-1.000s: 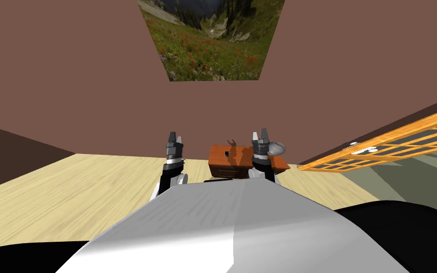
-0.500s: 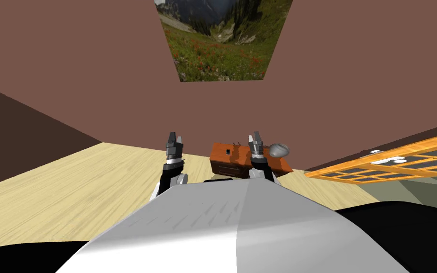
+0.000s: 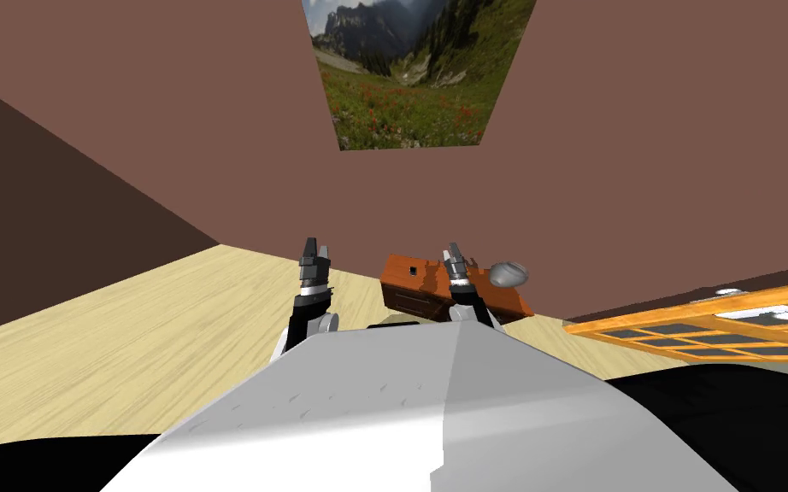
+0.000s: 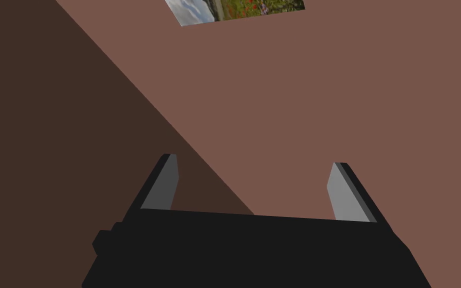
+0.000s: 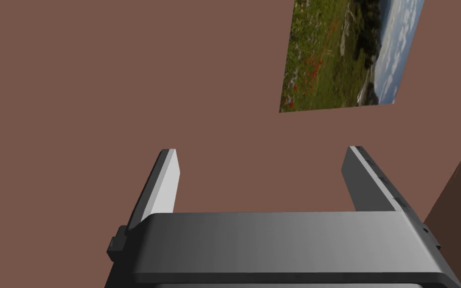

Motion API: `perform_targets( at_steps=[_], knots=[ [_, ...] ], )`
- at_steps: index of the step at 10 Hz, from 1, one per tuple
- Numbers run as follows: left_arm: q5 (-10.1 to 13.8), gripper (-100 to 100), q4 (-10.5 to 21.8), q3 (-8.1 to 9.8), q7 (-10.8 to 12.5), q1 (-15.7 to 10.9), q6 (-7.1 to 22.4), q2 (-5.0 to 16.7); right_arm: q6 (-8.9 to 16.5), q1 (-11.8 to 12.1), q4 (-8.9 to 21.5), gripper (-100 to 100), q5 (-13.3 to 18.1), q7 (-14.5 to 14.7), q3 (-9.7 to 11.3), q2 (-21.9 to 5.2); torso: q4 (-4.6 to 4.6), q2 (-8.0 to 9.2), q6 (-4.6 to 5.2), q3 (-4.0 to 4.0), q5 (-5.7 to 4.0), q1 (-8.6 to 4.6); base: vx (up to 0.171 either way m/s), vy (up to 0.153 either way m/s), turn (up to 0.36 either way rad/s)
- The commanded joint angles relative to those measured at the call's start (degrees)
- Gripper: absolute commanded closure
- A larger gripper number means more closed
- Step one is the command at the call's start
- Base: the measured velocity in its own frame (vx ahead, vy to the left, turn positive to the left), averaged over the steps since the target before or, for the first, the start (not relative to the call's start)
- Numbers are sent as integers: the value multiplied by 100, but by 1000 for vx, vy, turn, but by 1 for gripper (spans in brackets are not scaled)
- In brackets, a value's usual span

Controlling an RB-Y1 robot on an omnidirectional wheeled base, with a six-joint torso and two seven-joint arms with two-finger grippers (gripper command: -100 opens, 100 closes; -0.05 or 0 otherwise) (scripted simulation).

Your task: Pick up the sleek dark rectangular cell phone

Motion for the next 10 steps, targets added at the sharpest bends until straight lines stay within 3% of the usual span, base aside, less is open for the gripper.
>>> perform_targets(
  at_steps=[1,4,6,8,9,10],
  knots=[
    [0,0,0,0,0,0,0,0,138,-129,286,-100,-286,146,76,-206,0,0,0,0,0,0,-68,-47,186],
    [0,0,0,0,0,1,0,0,361,-309,698,-100,-824,404,231,-559,-2,-5,2,-3,-2,-7,-85,-67,230],
    [0,0,0,0,0,1,0,0,361,-309,782,-100,-899,404,231,-559,-3,-15,1,-9,1,5,-40,-21,56],
    [0,0,0,-1,0,0,0,0,616,-490,1202,-100,-1327,676,411,-909,-6,-24,-5,-14,3,15,-69,-31,329],
    [0,0,0,0,0,-1,0,0,616,-490,1301,-100,-1478,676,411,-909,-4,-12,-4,-8,1,1,-75,-64,132],
    [0,0,0,1,0,1,0,0,757,-577,1570,-100,-1655,815,513,-1085,-3,-12,3,-7,-1,-6,-73,-47,228]
  ],
)
